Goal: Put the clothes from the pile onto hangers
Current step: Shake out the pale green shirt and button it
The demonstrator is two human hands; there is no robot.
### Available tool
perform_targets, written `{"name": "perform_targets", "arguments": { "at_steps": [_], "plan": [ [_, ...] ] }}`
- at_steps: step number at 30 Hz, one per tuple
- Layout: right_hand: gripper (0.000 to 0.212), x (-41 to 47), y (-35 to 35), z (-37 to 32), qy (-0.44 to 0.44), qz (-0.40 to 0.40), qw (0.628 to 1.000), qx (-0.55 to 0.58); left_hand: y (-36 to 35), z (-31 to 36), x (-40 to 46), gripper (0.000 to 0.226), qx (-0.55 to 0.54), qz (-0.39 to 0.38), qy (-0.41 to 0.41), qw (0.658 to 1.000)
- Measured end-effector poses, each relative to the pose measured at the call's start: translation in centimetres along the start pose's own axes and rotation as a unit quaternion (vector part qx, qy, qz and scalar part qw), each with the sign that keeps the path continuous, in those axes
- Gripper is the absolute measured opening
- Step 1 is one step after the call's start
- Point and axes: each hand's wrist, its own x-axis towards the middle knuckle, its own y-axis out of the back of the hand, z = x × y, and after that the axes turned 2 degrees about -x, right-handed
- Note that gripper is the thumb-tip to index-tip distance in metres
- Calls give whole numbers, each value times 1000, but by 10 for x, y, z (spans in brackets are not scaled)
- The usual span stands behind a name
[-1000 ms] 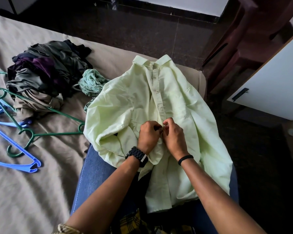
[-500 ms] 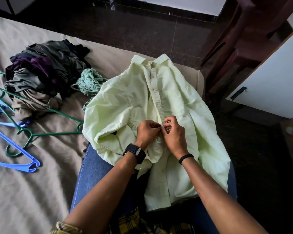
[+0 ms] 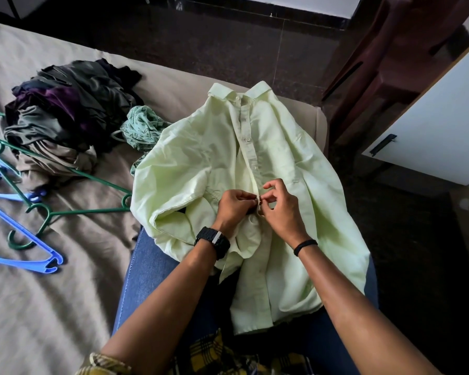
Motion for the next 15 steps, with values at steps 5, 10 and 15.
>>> {"name": "perform_targets", "arguments": {
  "at_steps": [5,10,15],
  "plan": [
    [31,0,-1,-1,-12,11,1000,17,-2,-1,-1,17,-65,-29,14,997],
    [31,2,-6,-5,-38,15,999,22,-1,-7,1,22,-101,-26,3,995],
    [35,1,-4,-5,-51,13,998,40,-4,-9,0,3,-119,10,-16,993]
  ]
}}
